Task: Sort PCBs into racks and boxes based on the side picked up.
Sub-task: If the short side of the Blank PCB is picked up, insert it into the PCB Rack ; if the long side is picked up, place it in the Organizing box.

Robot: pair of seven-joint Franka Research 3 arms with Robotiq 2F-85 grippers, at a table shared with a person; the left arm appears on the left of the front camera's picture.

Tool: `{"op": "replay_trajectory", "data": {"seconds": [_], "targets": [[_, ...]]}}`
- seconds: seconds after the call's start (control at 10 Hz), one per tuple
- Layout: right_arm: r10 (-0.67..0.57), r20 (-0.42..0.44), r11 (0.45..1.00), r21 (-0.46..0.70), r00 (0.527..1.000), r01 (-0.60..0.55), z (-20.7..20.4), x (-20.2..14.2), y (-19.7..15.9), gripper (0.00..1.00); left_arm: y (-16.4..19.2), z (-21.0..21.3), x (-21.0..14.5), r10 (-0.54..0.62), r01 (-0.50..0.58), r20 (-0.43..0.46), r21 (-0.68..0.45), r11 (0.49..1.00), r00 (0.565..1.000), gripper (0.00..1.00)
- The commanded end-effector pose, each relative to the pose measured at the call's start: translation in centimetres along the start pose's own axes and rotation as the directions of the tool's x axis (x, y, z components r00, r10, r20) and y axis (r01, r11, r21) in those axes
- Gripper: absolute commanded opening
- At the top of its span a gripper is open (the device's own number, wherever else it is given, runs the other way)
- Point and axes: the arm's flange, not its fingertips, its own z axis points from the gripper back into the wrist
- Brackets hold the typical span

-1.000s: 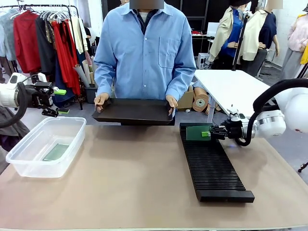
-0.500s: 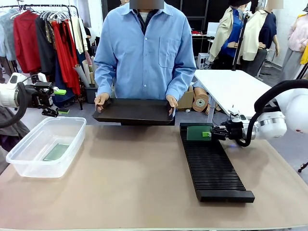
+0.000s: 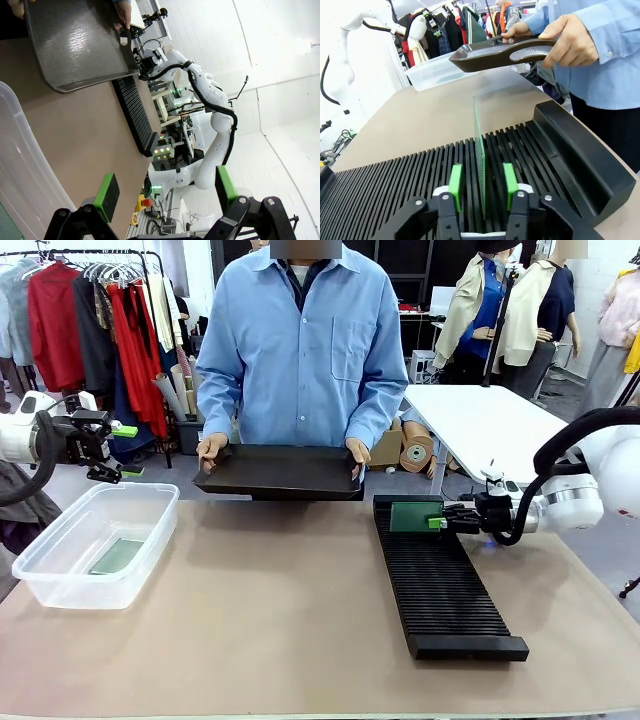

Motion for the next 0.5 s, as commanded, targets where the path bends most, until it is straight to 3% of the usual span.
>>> {"op": "replay_trajectory", "data": {"seconds": [0.0,0.4], "targets": [[-0.017,0.021,1.0,0.003,1.0,0.017,0.21,1.05,0.19,1.0,-0.15,0.12,0.03,-0.003,0.003,0.002,-0.005,1.0,1.0,1.0],[-0.049,0.017,0.998,-0.042,0.999,0.049,0.79,1.97,0.75,1.0,-0.15,0.12,0.03,-0.003,0.003,0.002,-0.005,1.0,1.0,1.0]]}}
